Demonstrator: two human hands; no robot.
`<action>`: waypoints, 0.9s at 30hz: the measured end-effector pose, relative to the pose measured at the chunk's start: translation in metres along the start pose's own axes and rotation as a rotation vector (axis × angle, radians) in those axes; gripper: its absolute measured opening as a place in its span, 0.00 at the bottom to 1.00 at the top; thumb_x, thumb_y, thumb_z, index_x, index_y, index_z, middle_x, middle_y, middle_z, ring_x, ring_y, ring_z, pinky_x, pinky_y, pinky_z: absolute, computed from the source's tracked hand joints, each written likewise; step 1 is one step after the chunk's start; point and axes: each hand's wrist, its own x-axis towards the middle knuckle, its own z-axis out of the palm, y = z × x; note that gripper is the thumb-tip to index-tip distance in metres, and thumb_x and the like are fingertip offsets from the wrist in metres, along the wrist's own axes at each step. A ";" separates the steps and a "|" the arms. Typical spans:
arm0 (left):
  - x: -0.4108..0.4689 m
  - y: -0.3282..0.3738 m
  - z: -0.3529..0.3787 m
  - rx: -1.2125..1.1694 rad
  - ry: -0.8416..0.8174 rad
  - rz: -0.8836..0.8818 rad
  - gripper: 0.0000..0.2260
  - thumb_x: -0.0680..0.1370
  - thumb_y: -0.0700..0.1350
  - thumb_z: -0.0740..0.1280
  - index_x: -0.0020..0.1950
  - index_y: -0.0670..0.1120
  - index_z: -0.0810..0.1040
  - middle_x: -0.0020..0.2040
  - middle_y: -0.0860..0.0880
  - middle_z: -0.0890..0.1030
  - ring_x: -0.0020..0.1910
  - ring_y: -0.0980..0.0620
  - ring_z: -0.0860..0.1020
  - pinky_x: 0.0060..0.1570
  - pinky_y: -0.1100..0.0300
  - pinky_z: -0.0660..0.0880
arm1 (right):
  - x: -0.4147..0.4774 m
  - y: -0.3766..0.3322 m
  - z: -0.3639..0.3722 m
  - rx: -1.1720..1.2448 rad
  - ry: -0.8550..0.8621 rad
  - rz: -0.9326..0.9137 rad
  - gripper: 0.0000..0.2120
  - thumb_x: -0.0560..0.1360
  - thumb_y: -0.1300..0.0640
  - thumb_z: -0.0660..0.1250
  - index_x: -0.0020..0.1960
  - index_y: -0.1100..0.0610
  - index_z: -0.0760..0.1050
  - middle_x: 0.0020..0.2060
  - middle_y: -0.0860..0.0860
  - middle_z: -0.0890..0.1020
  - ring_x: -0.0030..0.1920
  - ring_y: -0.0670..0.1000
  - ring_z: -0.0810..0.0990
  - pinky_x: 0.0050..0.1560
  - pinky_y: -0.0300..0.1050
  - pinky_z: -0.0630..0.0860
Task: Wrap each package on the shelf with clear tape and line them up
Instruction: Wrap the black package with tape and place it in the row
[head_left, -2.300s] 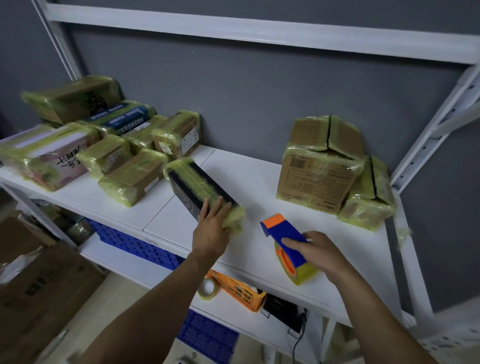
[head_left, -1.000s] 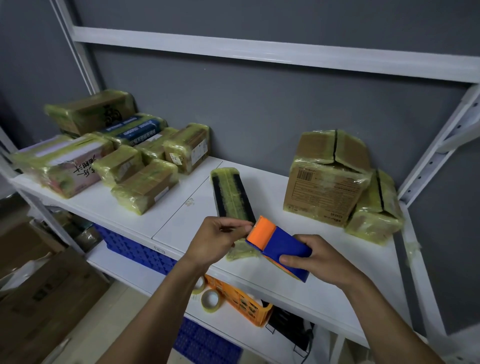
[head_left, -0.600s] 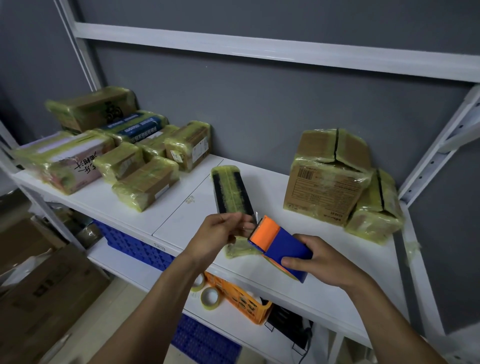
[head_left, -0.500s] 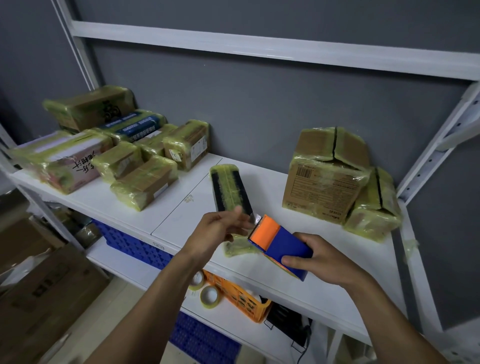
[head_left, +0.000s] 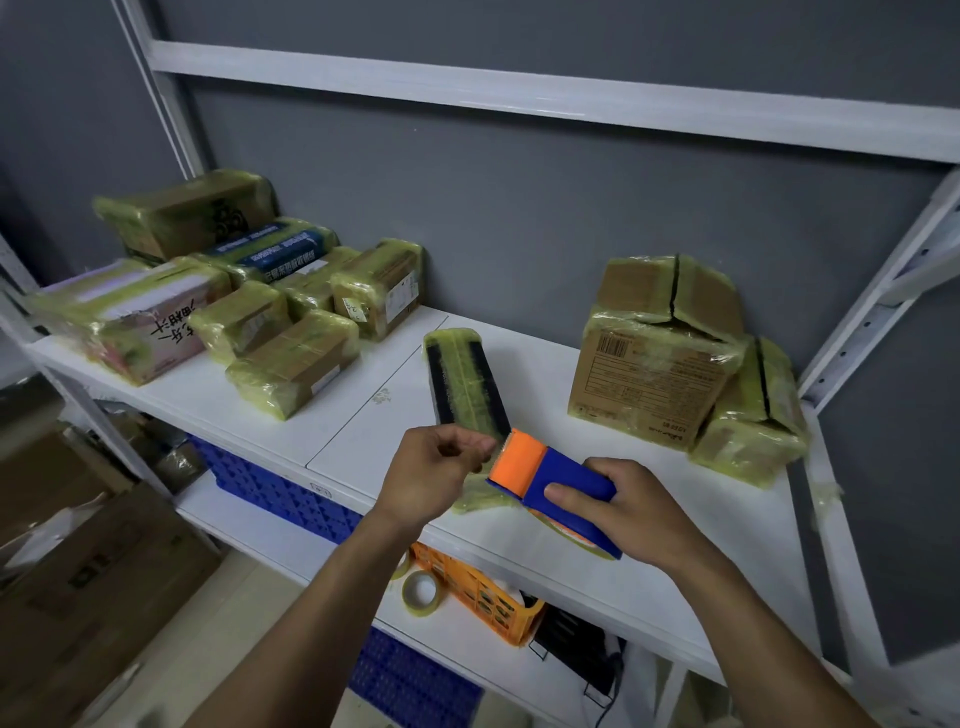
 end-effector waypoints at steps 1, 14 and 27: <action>0.001 0.000 -0.002 0.006 0.004 -0.005 0.05 0.79 0.42 0.71 0.45 0.48 0.87 0.40 0.50 0.86 0.38 0.58 0.81 0.35 0.69 0.75 | 0.000 -0.003 0.000 -0.013 -0.004 -0.003 0.21 0.70 0.34 0.75 0.41 0.52 0.78 0.35 0.47 0.84 0.35 0.46 0.84 0.35 0.37 0.75; 0.003 -0.030 -0.043 -0.065 0.133 -0.064 0.07 0.79 0.40 0.72 0.44 0.48 0.87 0.43 0.52 0.87 0.43 0.56 0.84 0.42 0.65 0.80 | 0.012 -0.012 0.001 -0.265 0.002 0.012 0.24 0.70 0.32 0.74 0.39 0.53 0.76 0.32 0.47 0.82 0.33 0.45 0.83 0.33 0.37 0.74; 0.005 -0.077 -0.059 -0.254 0.244 -0.201 0.03 0.79 0.39 0.72 0.48 0.42 0.85 0.48 0.44 0.85 0.50 0.46 0.84 0.46 0.60 0.82 | 0.022 -0.018 0.007 -0.566 -0.019 0.021 0.28 0.65 0.24 0.70 0.38 0.50 0.74 0.34 0.47 0.80 0.36 0.45 0.80 0.36 0.43 0.76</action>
